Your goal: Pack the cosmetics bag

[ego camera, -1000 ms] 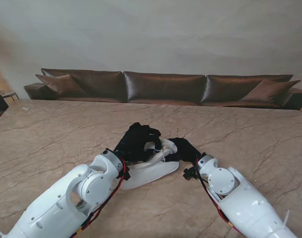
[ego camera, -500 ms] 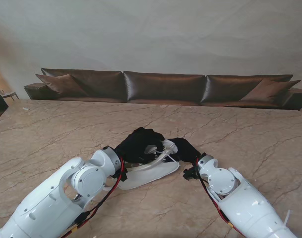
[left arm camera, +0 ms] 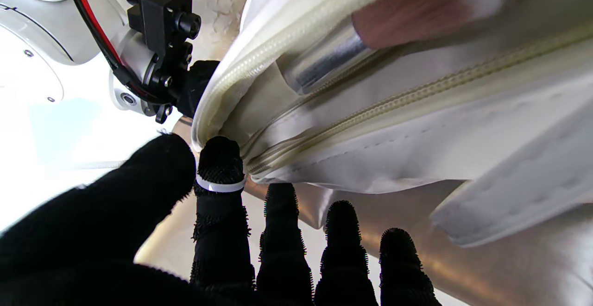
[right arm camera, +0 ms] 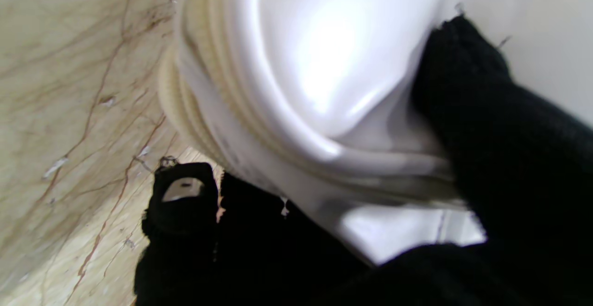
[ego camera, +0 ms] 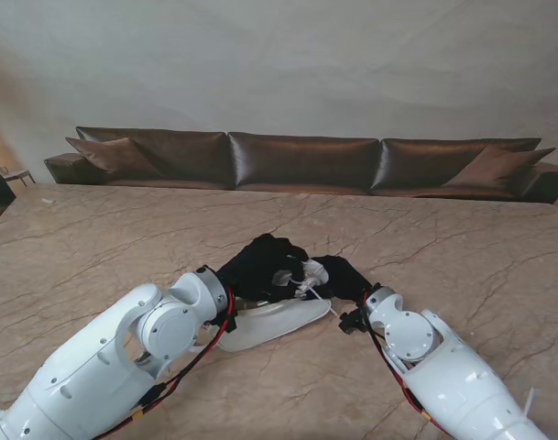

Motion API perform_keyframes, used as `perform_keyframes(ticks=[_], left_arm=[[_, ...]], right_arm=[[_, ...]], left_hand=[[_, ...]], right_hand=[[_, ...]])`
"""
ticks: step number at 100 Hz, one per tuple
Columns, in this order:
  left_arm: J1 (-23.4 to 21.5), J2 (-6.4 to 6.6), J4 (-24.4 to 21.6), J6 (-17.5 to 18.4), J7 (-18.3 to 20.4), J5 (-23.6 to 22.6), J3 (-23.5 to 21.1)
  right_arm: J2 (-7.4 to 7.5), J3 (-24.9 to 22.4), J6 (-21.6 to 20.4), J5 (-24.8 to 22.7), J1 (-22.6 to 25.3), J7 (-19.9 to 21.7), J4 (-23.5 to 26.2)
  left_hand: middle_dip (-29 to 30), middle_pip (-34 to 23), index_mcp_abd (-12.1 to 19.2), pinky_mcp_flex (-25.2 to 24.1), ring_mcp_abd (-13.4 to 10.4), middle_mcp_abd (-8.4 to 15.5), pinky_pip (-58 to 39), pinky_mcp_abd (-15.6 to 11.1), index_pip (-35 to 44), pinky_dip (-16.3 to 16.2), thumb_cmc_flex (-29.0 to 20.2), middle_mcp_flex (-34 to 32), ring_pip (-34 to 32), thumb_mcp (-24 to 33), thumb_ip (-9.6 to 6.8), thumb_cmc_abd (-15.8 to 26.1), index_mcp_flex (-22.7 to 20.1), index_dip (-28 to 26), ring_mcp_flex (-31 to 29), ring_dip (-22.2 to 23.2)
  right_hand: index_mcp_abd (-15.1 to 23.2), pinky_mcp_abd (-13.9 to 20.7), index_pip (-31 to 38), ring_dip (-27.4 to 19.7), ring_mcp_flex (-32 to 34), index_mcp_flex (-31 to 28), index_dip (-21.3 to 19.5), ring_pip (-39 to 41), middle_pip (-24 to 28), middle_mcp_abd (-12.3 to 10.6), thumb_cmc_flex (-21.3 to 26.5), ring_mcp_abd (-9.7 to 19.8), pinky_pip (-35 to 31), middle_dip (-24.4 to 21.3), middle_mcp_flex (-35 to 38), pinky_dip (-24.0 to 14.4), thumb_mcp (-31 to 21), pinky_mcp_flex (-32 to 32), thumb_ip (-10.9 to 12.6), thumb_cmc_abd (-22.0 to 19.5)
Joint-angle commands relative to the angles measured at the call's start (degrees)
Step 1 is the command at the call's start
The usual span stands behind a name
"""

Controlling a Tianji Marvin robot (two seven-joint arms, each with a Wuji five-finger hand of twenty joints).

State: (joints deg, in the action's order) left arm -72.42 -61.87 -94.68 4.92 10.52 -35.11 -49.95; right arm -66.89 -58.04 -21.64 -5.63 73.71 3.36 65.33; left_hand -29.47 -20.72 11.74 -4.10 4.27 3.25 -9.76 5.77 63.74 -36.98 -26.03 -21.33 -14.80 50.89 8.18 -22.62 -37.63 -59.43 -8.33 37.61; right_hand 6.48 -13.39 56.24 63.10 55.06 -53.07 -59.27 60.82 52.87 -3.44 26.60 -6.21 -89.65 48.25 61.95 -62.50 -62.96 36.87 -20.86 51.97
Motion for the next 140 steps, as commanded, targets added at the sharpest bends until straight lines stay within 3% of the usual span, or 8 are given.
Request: perform_keyframes(ticks=[1, 12, 18, 29, 43, 77, 96, 140], left_arm=[[-0.4, -0.43, 0.7, 1.0, -0.9, 0.5, -0.1], [-0.7, -0.53, 1.0, 1.4, -1.6, 0.6, -0.3], [-1.0, -0.74, 1.2, 1.6, -2.6, 0.7, -0.5], [-1.3, -0.72, 1.0, 1.3, -2.8, 0.1, -0.6], [-1.3, -0.27, 0.4, 1.6, -1.1, -0.3, -1.0], [-2.0, 0.8, -0.4, 3.7, 3.3, 1.2, -3.6], [-2.9, 1.12, -0.9, 4.5, 3.9, -0.1, -5.8], [-5.7, 2.03, -1.3, 6.2, 6.5, -1.4, -10.6]], right_arm=[[-0.3, 0.1, 0.2, -0.4, 0.3, 0.0, 0.1], [-0.26, 0.1, 0.2, -0.4, 0.3, 0.2, 0.1], [-0.28, 0.2, 0.2, -0.3, 0.2, 0.2, 0.1], [-0.27, 0.2, 0.1, -0.4, 0.2, 0.2, 0.0], [-0.2, 0.1, 0.3, -0.8, 0.3, 0.1, 0.1], [0.12, -0.9, 0.7, -1.1, 0.8, 0.7, 0.5], [0.46, -1.3, 0.7, -1.3, 1.1, 1.5, 0.7], [0.77, -2.6, 1.8, -2.0, 2.1, 1.9, 1.3]], left_hand=[[0.2, 0.0, 8.4, -0.5, -0.8, 1.6, -0.1, -1.6, -2.8, -1.2, -1.4, -1.4, -0.4, 1.3, 2.02, 1.3, -3.9, 3.3, -0.3, 0.3], [1.3, -0.4, 2.3, -0.4, -0.7, 0.9, -0.2, -2.0, -3.6, -1.6, -3.4, -2.3, -1.1, 9.3, 2.85, -3.6, -2.4, 18.3, -0.5, 0.2], [1.4, -1.3, 0.6, -0.6, -0.7, 0.7, -0.9, -2.1, -2.1, -2.7, -7.2, -3.4, -2.0, 13.7, 4.77, -7.2, -3.7, 22.7, -1.0, 0.4], [-0.4, -3.2, 3.8, -0.7, -0.5, 1.2, -1.5, -2.6, 5.0, -4.5, -9.2, -4.2, -3.6, 12.5, 4.55, -6.5, -3.6, 9.8, -1.1, 1.1], [-2.3, -4.3, 4.7, -0.6, -0.8, 2.1, -1.1, -2.8, 6.2, -4.8, -5.0, -5.4, -4.5, 18.2, 1.72, -8.0, -6.2, 2.9, -1.0, 1.2], [-3.4, -3.3, 6.3, 0.0, -1.3, 2.7, 1.2, -2.7, 5.5, 0.3, 3.3, -4.9, -3.4, 29.4, -6.15, -11.0, -11.1, -0.6, 0.5, 0.7], [-3.2, -2.7, 7.4, 0.0, -1.4, 2.7, 1.4, -2.5, 4.9, 1.1, 4.9, -4.3, -2.5, 29.7, -7.73, -10.3, -11.0, -1.2, 0.8, 0.5], [-3.1, -2.6, 6.7, 0.0, -1.4, 2.6, 1.4, -2.3, 5.4, 1.8, 5.6, -4.7, -1.8, 31.4, -8.84, -11.1, -12.0, -1.1, 0.6, 0.6]], right_hand=[[18.8, -0.3, 8.7, 2.0, 5.6, -9.7, -1.5, 7.2, 6.2, -2.3, 24.1, -2.1, -2.3, 1.4, 4.3, 0.3, -11.9, 0.5, 8.5, -21.6], [18.8, -0.3, 8.7, 2.0, 5.6, -9.7, -1.5, 7.2, 6.2, -2.3, 24.1, -2.1, -2.3, 1.4, 4.3, 0.3, -11.9, 0.5, 8.5, -21.6], [18.8, -0.3, 8.7, 2.0, 5.6, -9.7, -1.5, 7.2, 6.2, -2.2, 24.1, -2.1, -2.3, 1.4, 4.3, 0.3, -11.9, 0.5, 8.5, -21.6], [18.7, -0.3, 8.7, 2.0, 5.5, -9.7, -1.5, 7.2, 6.2, -2.3, 24.1, -2.1, -2.3, 1.4, 4.3, 0.3, -11.9, 0.5, 8.5, -21.6], [18.8, -0.3, 8.9, 2.2, 5.4, -9.6, -1.6, 7.5, 6.4, -2.2, 24.2, -2.2, -2.3, 1.6, 4.0, 0.3, -11.8, 0.2, 8.6, -21.9], [18.6, -0.8, 9.7, 2.7, 5.4, -10.4, -2.2, 8.2, 7.5, -2.0, 24.6, -2.4, -2.5, 2.3, 4.1, 0.0, -12.2, -0.2, 9.6, -22.1], [18.8, -0.8, 10.1, 2.8, 5.3, -10.9, -2.5, 8.2, 7.9, -2.2, 24.6, -2.4, -2.4, 2.6, 4.1, -0.1, -12.5, -0.2, 9.7, -22.2], [18.8, -0.8, 10.3, 3.2, 5.2, -11.3, -2.7, 8.3, 8.2, -2.1, 24.7, -2.6, -2.2, 2.9, 4.1, -0.2, -12.7, -0.3, 9.6, -22.2]])
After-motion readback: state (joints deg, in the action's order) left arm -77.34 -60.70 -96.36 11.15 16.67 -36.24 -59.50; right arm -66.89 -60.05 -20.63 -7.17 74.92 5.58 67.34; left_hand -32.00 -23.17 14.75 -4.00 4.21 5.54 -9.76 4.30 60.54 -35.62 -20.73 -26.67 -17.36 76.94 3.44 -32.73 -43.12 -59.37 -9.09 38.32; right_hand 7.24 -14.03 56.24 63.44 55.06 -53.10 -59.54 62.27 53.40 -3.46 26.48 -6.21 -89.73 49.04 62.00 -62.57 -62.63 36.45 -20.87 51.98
